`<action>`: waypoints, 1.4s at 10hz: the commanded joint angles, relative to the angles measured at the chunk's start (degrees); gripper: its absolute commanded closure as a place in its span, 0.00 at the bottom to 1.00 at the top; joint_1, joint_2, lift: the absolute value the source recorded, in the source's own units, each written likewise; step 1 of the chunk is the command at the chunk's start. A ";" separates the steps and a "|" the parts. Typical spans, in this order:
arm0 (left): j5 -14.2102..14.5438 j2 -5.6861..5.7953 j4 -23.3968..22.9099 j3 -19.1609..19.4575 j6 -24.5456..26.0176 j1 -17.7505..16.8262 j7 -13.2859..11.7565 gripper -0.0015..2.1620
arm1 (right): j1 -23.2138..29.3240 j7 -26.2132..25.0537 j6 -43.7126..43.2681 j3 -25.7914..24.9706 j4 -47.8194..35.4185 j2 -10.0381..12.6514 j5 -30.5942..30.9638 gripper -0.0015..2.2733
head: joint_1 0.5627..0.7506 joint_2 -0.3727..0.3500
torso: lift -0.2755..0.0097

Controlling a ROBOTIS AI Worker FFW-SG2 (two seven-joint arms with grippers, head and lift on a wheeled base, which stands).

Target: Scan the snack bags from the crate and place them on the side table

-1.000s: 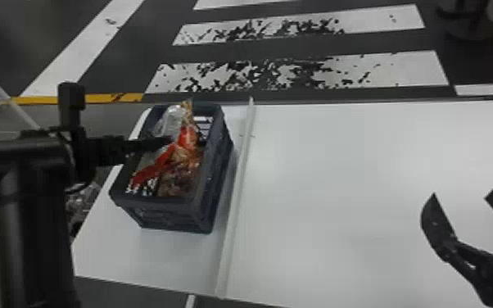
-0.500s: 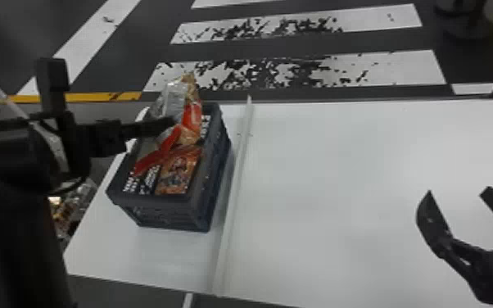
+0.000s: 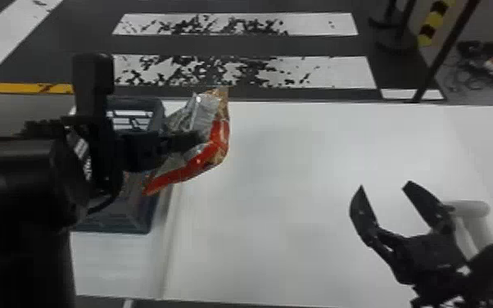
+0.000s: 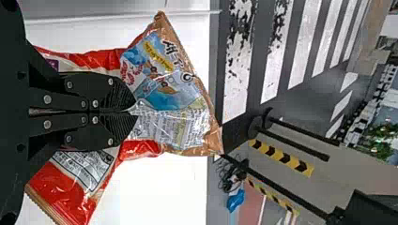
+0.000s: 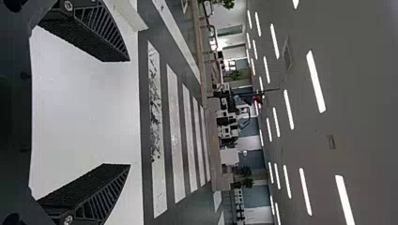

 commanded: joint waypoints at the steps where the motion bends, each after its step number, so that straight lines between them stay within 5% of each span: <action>1: -1.66 -0.46 1.76 -7.28 0.04 0.36 3.88 0.99 | 0.00 0.00 -0.17 -0.22 0.00 0.00 -0.05 0.03 | 0.70 0.46 | 0.64; 3: -1.66 -0.46 7.21 -13.79 -0.84 0.54 9.68 0.99 | 0.00 0.00 -0.34 -0.48 0.09 0.00 -0.40 0.03 | 0.70 0.40 | 0.64; 7: 6.60 -0.46 18.37 -22.05 -17.89 3.88 21.63 0.99 | 0.00 0.00 -0.34 -1.01 0.35 0.00 -0.49 0.03 | 0.70 0.25 | 0.64; 10: 11.26 -0.46 21.98 -24.42 -25.10 5.29 24.89 0.93 | 0.00 0.00 -0.34 -1.01 0.53 0.00 -0.49 0.03 | 0.70 0.13 | 0.64; 11: 11.35 -0.46 22.42 -24.60 -26.33 5.37 24.71 0.63 | 0.00 0.09 -0.34 -1.01 0.44 0.00 -0.49 0.03 | 0.70 0.11 | 0.64; 12: 11.70 -0.46 22.77 -24.68 -26.68 5.46 24.80 0.01 | 0.00 0.09 -0.34 -0.92 0.44 -0.09 -0.49 0.03 | 0.70 0.09 | 0.64; 14: 12.67 -0.46 22.86 -24.68 -27.03 5.90 26.03 0.01 | 0.18 0.09 -0.34 -0.92 0.44 -0.09 -0.58 0.03 | 0.70 0.08 | 0.64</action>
